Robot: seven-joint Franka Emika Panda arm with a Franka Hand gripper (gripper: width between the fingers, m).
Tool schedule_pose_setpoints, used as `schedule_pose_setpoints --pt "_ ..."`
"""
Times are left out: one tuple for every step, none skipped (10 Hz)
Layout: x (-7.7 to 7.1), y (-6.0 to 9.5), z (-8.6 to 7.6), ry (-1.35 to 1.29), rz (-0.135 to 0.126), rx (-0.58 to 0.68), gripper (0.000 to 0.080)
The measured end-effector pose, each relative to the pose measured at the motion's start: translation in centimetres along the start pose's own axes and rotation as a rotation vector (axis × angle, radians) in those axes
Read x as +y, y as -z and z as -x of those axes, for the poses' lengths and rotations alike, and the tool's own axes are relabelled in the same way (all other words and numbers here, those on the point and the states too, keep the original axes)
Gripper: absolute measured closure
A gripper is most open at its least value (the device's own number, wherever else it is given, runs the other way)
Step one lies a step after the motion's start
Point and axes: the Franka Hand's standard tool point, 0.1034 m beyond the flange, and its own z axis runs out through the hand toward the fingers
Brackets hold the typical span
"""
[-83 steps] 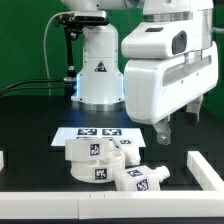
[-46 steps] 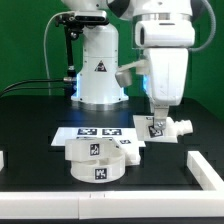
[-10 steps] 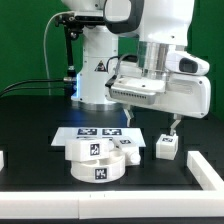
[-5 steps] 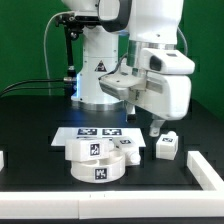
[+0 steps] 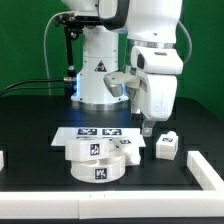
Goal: Assemble stool
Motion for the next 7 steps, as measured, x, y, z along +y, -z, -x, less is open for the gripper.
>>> schedule_pose_setpoints --pt "-0.13 0.48 -0.15 -0.152 0.019 0.009 0.0151" --pt "-0.43 0.60 -0.19 -0.315 0.023 0.029 0.0151" --pt "-0.67 0.49 -0.12 -0.456 0.016 0.051 0.0151" --pt "-0.50 0.68 0.09 -0.520 0.010 0.060 0.0151" --pt "-0.55 0.65 -0.12 -0.572 0.007 0.062 0.0151" --pt "-0.57 0.65 -0.22 -0.642 0.003 0.065 0.0151" --pt "-0.61 0.68 -0.57 -0.755 0.005 0.074 0.0151"
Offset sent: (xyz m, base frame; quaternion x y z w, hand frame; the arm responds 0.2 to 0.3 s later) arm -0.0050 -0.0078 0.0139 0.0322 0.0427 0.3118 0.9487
